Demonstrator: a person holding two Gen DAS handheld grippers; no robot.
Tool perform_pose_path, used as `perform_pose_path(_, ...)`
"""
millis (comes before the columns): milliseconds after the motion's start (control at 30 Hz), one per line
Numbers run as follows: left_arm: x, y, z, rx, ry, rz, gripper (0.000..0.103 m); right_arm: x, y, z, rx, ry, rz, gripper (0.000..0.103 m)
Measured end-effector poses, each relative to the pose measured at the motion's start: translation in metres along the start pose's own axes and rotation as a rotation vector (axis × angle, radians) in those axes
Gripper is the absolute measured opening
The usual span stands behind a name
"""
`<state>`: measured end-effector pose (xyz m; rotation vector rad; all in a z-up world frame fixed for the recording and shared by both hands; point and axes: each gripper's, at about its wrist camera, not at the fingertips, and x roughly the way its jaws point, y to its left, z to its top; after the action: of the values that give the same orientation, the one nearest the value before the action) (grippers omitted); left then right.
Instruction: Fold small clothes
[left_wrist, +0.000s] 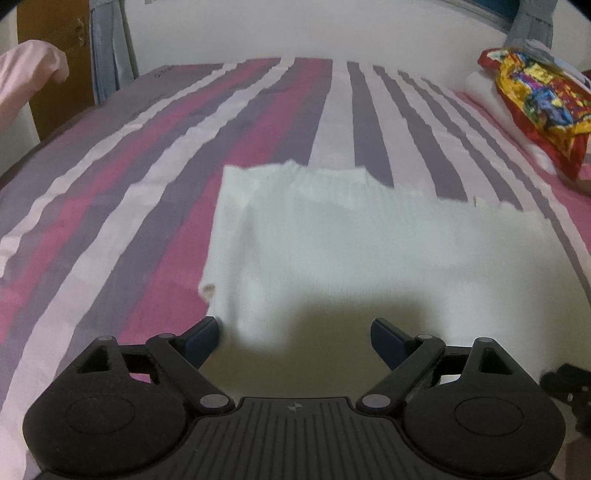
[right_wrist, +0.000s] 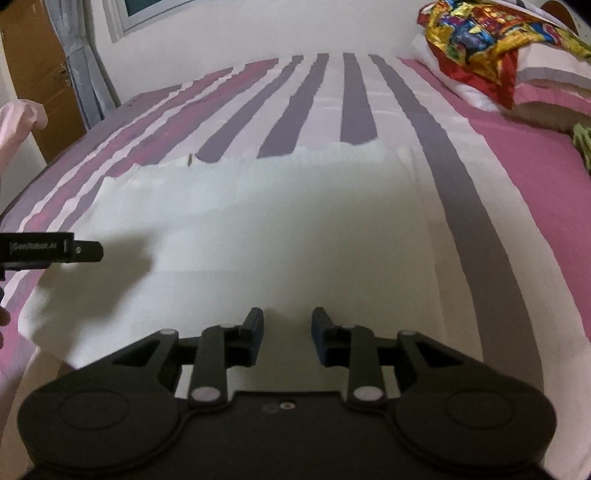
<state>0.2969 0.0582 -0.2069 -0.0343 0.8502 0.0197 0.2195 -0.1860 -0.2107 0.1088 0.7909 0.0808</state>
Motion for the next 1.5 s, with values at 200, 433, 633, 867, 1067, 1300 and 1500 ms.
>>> perform_pose_path(200, -0.011, 0.007, -0.008, -0.021, 0.012, -0.001, 0.089, -0.013, 0.000, -0.005, 0.029, 0.001, 0.003, 0.035)
perform_pose_path(433, -0.019, 0.026, -0.012, -0.070, 0.028, -0.013, 0.089, -0.023, -0.002, -0.009, 0.055, -0.014, 0.018, 0.039)
perform_pose_path(633, -0.023, 0.045, -0.018, -0.120, 0.029, -0.039, 0.089, -0.026, 0.000, -0.010, 0.065, -0.026, 0.031, 0.041)
perform_pose_path(867, -0.013, 0.063, -0.020, -0.194, 0.065, -0.102, 0.089, -0.027, 0.007, -0.011, 0.064, -0.027, 0.056, 0.042)
perform_pose_path(1067, 0.003, 0.079, -0.022, -0.281, 0.096, -0.166, 0.089, -0.026, 0.008, -0.011, 0.072, -0.024, 0.060, 0.043)
perform_pose_path(1300, -0.014, 0.089, -0.055, -0.415, 0.118, -0.227, 0.089, -0.025, 0.008, -0.014, 0.080, -0.019, 0.073, 0.044)
perform_pose_path(1500, -0.024, 0.094, -0.086, -0.643, 0.115, -0.335, 0.089, -0.029, 0.012, -0.017, 0.084, -0.022, 0.086, 0.044)
